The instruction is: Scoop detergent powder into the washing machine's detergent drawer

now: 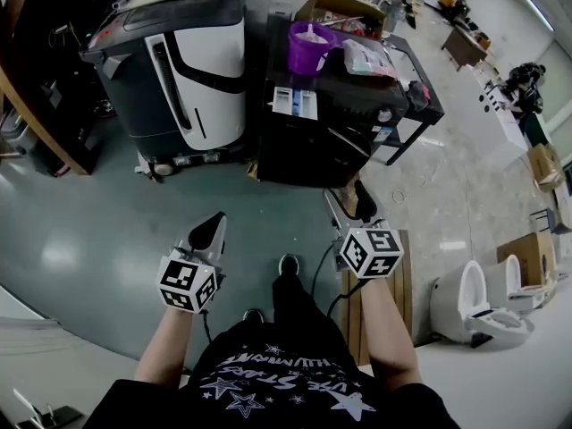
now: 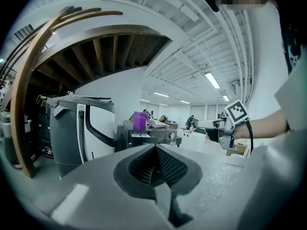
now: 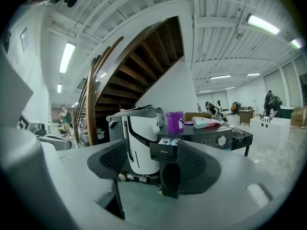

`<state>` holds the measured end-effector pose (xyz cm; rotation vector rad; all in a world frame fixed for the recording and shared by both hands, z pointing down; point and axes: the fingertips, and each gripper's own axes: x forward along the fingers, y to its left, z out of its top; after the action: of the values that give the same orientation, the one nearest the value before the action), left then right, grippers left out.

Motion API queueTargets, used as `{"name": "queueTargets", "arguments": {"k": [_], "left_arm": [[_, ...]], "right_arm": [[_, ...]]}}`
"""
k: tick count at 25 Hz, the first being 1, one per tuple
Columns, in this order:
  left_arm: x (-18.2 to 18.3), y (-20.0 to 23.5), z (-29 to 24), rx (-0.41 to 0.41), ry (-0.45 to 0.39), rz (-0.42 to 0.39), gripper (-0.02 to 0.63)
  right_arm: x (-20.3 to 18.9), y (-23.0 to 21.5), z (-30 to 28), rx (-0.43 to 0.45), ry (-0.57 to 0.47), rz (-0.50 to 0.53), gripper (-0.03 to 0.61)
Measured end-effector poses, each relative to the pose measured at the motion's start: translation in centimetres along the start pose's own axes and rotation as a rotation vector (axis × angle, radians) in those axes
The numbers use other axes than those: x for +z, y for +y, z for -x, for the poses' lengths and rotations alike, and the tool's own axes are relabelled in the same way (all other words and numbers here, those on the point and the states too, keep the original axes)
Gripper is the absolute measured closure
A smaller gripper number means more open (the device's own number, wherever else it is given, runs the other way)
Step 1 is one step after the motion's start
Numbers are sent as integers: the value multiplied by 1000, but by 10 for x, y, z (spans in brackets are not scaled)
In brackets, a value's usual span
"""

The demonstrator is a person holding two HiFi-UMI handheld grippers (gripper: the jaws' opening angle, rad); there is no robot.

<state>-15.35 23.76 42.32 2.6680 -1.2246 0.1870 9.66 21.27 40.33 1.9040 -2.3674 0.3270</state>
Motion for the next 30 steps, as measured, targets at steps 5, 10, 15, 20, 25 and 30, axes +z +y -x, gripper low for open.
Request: {"name": "queueTargets", "arguments": {"k": [5, 10, 15, 20, 25, 30], "left_arm": [[-1, 14, -36, 15, 16, 8, 612], [9, 29, -98, 29, 36, 25, 612], [29, 35, -164, 37, 31, 37, 612], [46, 44, -206, 61, 31, 22, 612], [61, 56, -235, 107, 20, 9, 612], [70, 61, -252, 149, -5, 34, 612]], "right_arm": [[-3, -25, -42, 26, 9, -31, 221], [6, -71, -93, 33, 14, -76, 196], [19, -118, -144, 53, 38, -92, 181], [31, -141, -189, 117, 69, -91, 186], [45, -159, -226, 180, 81, -100, 195], [55, -162, -255, 239, 91, -100, 200]]}}
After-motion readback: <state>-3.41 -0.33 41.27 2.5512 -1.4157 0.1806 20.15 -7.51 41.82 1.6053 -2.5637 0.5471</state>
